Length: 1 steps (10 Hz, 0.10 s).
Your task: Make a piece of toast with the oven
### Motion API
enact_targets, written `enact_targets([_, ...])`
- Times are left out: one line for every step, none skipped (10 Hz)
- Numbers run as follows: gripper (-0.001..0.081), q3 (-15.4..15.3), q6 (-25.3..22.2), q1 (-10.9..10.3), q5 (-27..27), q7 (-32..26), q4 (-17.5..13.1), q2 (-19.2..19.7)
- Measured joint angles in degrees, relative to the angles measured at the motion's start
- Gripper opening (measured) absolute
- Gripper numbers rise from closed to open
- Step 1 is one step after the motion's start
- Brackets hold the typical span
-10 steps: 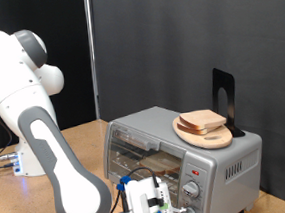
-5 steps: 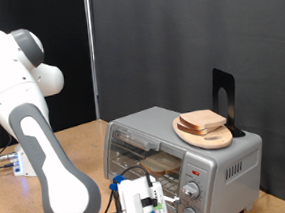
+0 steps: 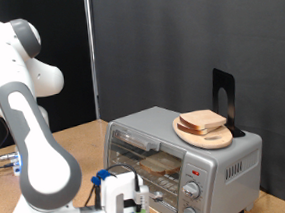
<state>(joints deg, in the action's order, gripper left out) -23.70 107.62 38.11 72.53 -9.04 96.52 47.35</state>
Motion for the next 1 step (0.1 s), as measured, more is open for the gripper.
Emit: enact_targets([0.0805, 0.8, -2.6, 0.7, -2.3, 3.4, -0.1, -1.3])
